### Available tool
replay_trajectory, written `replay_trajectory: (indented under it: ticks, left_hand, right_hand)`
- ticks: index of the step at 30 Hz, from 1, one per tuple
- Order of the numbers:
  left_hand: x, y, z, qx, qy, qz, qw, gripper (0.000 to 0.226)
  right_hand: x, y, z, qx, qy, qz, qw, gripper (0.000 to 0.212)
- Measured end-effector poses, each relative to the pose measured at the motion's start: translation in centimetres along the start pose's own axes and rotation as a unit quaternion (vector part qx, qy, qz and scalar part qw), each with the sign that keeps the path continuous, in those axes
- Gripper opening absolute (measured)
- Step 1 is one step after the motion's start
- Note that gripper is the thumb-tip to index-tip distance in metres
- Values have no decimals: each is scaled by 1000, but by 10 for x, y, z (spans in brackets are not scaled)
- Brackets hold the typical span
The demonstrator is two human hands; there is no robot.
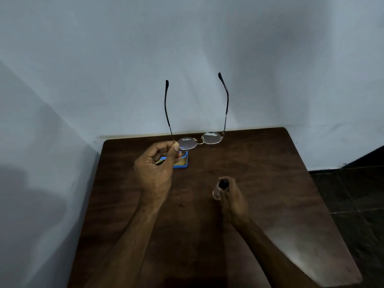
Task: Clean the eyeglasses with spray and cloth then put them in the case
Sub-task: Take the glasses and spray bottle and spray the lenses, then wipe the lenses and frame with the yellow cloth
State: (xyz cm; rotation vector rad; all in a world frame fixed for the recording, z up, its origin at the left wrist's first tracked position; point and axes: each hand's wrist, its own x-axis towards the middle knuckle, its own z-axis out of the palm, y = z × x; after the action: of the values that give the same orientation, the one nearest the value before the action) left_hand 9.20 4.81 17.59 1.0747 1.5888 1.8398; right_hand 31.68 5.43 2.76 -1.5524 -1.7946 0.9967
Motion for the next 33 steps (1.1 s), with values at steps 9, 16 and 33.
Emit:
replay_trajectory:
  ticks: [9, 16, 33]
  left_hand:
    - [-4, -16, -13, 17, -18, -3, 1000, 11]
    - [-2, -19, -20, 18, -30, 3, 999, 12]
    - [2, -16, -36, 26, -42, 15, 999, 15]
  right_hand:
    - [-1, 8, 6, -49, -26, 35, 998, 32]
    - [-4, 2, 8, -54, -20, 37, 998, 34]
    - [-17, 8, 15, -68, 36, 30, 997, 71]
